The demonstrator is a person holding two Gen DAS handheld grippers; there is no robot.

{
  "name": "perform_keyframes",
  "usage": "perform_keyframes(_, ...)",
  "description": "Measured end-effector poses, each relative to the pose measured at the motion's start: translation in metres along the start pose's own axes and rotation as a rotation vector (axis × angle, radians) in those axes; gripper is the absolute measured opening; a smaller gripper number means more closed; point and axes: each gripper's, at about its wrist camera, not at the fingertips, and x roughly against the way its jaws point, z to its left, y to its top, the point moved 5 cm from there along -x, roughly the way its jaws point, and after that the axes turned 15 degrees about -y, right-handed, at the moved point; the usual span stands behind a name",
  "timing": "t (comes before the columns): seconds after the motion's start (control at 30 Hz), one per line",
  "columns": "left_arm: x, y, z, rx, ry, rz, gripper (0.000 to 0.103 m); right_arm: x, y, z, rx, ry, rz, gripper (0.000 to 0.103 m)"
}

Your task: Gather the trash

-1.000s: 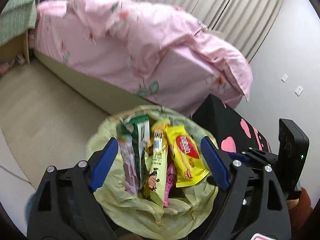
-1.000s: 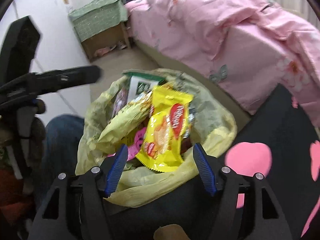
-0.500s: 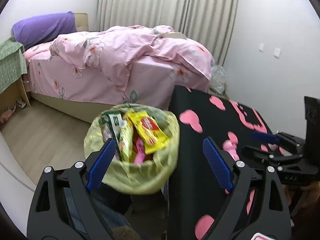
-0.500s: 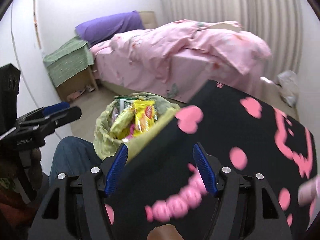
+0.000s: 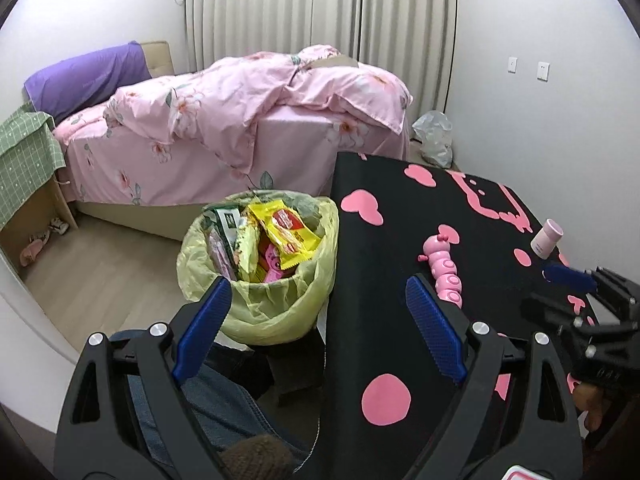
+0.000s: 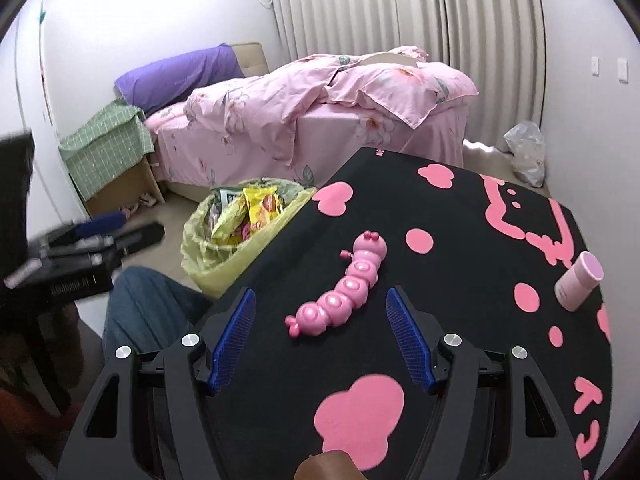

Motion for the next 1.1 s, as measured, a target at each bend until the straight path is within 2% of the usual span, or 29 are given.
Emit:
perform_keyframes(0.3,0.014,-0.001,0.002,0.006,0.015,-0.013,0.085,0.010,-0.008,-0.001,-0.039,-0.002,0.011,0.065)
perform_keyframes(0.5,0.016,-0.003,0.007,0.019,0.034,-0.013,0.085,0.012,-0.003,0.008,-0.019,0.002,-0.015,0.065)
perform_keyframes(1.1,0.021,-0.004,0.009,-0.004,0.056,-0.018,0.084,0.007,0.001,0.018,-0.008,0.018,-0.009,0.064)
